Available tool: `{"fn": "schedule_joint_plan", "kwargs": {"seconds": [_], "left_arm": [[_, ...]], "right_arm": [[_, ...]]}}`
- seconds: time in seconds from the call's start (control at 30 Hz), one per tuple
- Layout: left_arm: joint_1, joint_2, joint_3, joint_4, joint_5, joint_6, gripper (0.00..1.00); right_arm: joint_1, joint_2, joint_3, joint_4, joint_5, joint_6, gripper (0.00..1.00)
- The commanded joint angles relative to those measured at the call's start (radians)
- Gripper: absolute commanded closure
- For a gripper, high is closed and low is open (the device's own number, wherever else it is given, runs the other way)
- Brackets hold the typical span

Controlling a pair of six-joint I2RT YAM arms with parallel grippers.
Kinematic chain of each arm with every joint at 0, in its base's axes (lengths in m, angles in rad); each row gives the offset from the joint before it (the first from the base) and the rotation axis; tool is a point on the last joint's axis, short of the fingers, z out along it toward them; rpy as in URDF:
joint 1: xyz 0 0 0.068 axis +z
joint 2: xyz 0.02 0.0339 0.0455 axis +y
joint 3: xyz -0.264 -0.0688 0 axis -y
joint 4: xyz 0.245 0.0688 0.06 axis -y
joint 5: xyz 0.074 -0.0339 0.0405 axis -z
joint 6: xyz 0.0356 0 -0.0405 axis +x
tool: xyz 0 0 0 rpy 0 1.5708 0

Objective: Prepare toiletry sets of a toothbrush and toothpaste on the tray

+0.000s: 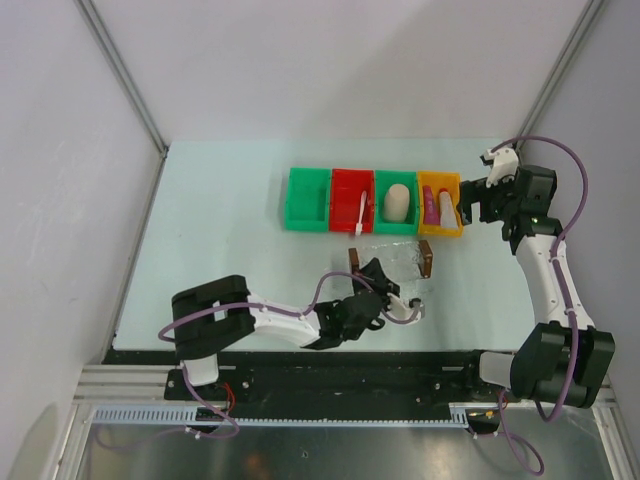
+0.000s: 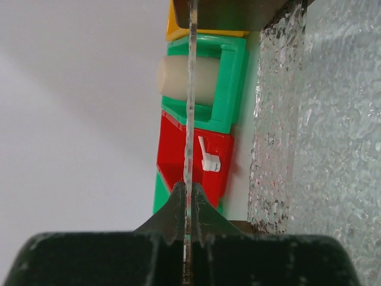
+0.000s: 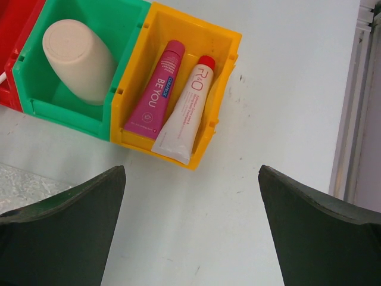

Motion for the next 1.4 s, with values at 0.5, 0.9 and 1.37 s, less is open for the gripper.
{"fn": "schedule_joint_plan", "kwargs": {"seconds": [0.5, 0.9, 1.37], "left_arm": [[-0.015, -0.034, -0.108, 0.209, -0.106, 0.042, 1.0], [-0.012, 0.001, -0.251, 0.499, -0.128, 0.192, 1.0], [-0.012, 0.093, -0.337, 0.762, -0.079, 0.278, 1.0]], "right_arm": [[-0.008, 0.031, 0.038, 0.007, -0.023, 0.001, 0.0], [-0.006, 0.037, 0.038, -0.001, -0.043, 0.0, 0.0], [-0.008, 0.044, 0.038, -0.007, -0.045, -0.004, 0.0]]}}
